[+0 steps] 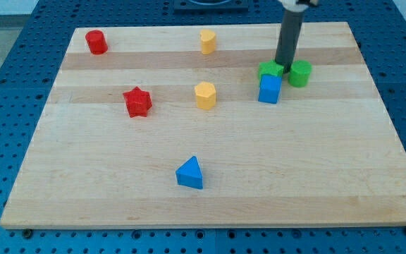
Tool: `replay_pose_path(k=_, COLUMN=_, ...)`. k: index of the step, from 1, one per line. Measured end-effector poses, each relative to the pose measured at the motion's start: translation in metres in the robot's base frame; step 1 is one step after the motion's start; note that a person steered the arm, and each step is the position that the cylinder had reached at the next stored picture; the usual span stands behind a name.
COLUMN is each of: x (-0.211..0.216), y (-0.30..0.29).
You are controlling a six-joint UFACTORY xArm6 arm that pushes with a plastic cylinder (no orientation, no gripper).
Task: Push the green star to the top right
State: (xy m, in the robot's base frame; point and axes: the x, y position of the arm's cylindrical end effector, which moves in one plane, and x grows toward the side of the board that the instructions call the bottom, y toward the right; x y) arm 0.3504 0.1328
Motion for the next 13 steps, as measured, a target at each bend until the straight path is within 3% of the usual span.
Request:
replay_pose_path(k=1, x=0.045, y=0.0)
replay_pose_path(k=4, x=0.085, y=-0.009)
replay_pose_path(k=7, x=0.0, y=-0.03)
replay_pose_path(k=8, x=-0.011, y=-0.021)
replay_pose_path(k=10, x=0.026, y=-0.037)
replay_pose_path(k=12, x=0.01, y=-0.076)
replay_pose_path(k=13, x=-0.063, y=-0.038)
